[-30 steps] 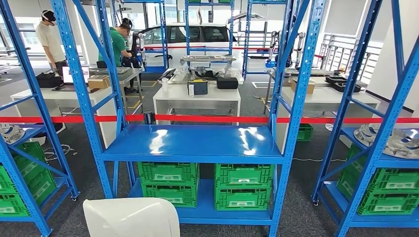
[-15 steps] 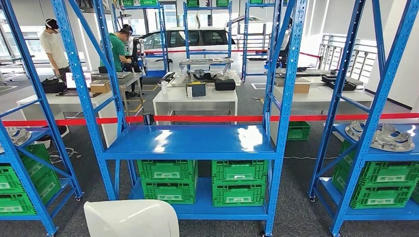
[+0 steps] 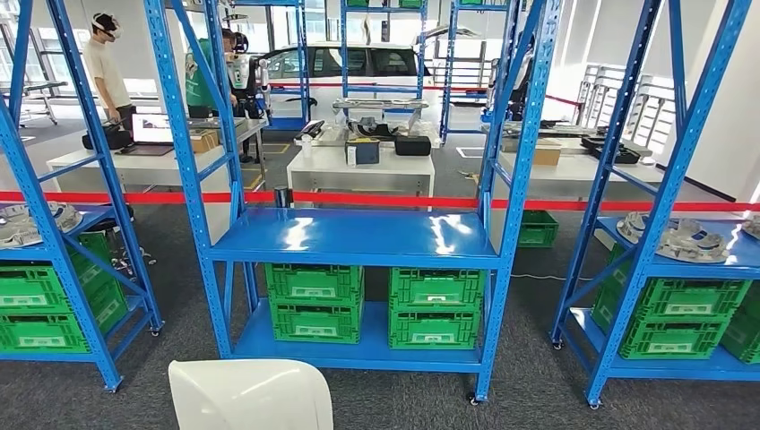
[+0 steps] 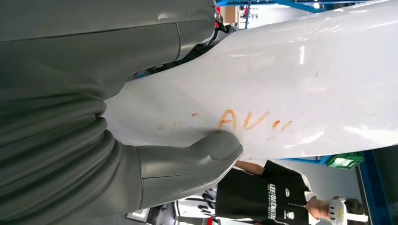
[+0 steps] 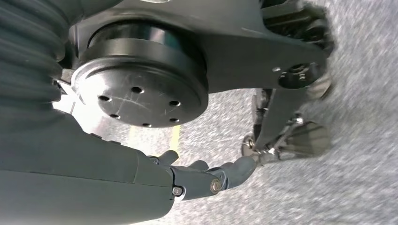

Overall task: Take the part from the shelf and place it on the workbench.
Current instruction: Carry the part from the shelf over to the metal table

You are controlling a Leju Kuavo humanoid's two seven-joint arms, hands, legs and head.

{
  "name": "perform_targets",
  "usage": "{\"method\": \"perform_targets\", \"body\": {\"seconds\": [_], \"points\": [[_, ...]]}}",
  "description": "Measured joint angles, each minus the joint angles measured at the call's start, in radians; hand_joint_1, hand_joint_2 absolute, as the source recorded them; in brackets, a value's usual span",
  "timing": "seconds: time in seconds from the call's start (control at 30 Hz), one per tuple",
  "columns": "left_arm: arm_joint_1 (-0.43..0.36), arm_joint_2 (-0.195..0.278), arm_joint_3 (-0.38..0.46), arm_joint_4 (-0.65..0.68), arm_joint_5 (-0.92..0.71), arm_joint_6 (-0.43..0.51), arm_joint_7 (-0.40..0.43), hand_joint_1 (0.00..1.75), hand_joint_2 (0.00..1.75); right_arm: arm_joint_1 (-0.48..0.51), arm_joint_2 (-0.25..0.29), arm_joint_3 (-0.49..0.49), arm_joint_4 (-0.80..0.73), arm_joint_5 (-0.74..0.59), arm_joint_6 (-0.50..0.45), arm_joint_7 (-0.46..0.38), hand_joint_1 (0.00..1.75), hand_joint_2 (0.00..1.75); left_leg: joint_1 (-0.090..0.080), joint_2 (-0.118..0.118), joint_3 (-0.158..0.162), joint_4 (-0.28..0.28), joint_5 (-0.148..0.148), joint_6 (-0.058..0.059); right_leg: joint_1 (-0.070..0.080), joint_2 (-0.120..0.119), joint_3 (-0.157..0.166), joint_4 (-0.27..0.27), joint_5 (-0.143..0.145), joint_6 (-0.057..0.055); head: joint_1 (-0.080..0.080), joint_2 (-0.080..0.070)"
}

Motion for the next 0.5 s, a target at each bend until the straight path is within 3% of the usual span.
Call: {"method": "perform_targets", "body": {"seconds": [0.07, 0.1, 0.13, 0.2, 0.23, 0.3, 0.37, 0.4, 0.47, 0.5], "points": [[0.000, -0.002, 0.000, 0.000, 0.000, 0.000, 0.000, 1.54, 1.75, -0.003, -0.002, 0.000, 0.000, 0.000, 0.000, 0.000, 0.00, 1.75, -0.001, 0.000, -0.027, 0.011, 0.018, -0.008, 0.004, 0.001, 0.115, -0.151, -0.010, -0.008, 0.000, 0.000], [0.000, -0.002, 0.000, 0.000, 0.000, 0.000, 0.000, 1.54, 1.75, -0.004, -0.002, 0.000, 0.000, 0.000, 0.000, -0.001, 0.00, 1.75, -0.001, 0.001, -0.033, 0.013, 0.027, -0.014, 0.007, 0.002, 0.150, -0.208, -0.025, -0.012, 0.000, 0.000], [-0.001, -0.004, 0.000, 0.000, 0.001, -0.001, 0.000, 1.54, 1.75, -0.005, -0.003, 0.000, 0.000, 0.000, 0.000, -0.001, 0.00, 1.75, -0.001, 0.001, -0.036, 0.013, 0.036, -0.020, 0.010, 0.003, 0.165, -0.240, -0.038, -0.018, 0.000, 0.000], [0.000, -0.005, 0.000, 0.000, 0.001, -0.002, 0.000, 1.54, 1.75, -0.003, -0.003, 0.000, 0.000, 0.001, 0.001, 0.000, 0.00, 1.75, 0.002, 0.001, -0.039, 0.010, 0.048, -0.033, 0.010, 0.001, 0.154, -0.250, -0.024, -0.031, 0.000, 0.000], [0.000, -0.005, 0.000, 0.000, 0.001, -0.002, 0.000, 1.54, 1.75, -0.003, -0.003, 0.000, 0.000, 0.002, 0.000, 0.002, 0.00, 1.75, 0.003, 0.000, -0.046, 0.018, 0.034, -0.039, 0.009, -0.001, 0.146, -0.251, -0.013, -0.039, -0.001, 0.000], [0.000, -0.005, 0.000, 0.000, 0.001, -0.003, 0.000, 1.54, 1.75, -0.004, -0.003, 0.000, 0.000, 0.007, 0.000, 0.004, 0.00, 1.75, 0.006, -0.004, -0.068, 0.085, -0.052, -0.050, 0.006, -0.006, 0.122, -0.253, 0.012, -0.052, -0.002, 0.000], [0.000, -0.005, 0.000, -0.001, 0.003, -0.004, 0.002, 1.54, 1.75, -0.004, -0.004, 0.000, 0.000, 0.011, 0.001, 0.003, 0.00, 1.75, 0.010, -0.005, -0.091, 0.207, -0.146, -0.058, 0.007, -0.007, 0.093, -0.252, 0.037, -0.056, -0.003, 0.000], [0.000, -0.004, 0.000, -0.001, 0.004, -0.004, 0.004, 1.54, 1.75, -0.004, -0.004, 0.000, 0.000, 0.012, 0.002, 0.000, 0.00, 1.75, 0.011, -0.005, -0.093, 0.259, -0.161, -0.061, 0.008, -0.008, 0.076, -0.250, 0.049, -0.054, -0.003, 0.000], [0.000, -0.004, 0.001, 0.000, 0.008, -0.005, 0.008, 1.54, 1.75, -0.004, -0.004, 0.000, 0.000, 0.015, 0.004, -0.010, 0.00, 1.75, 0.013, -0.005, -0.062, 0.285, -0.126, -0.063, 0.007, -0.010, 0.040, -0.243, 0.074, -0.050, -0.003, 0.000], [-0.001, -0.004, 0.001, 0.000, 0.009, -0.006, 0.008, 1.54, 1.75, -0.004, -0.004, 0.000, 0.000, 0.016, 0.004, -0.013, 0.00, 1.75, 0.015, -0.005, -0.020, 0.246, -0.100, -0.063, 0.007, -0.010, 0.023, -0.239, 0.085, -0.046, -0.004, 0.000]]}}
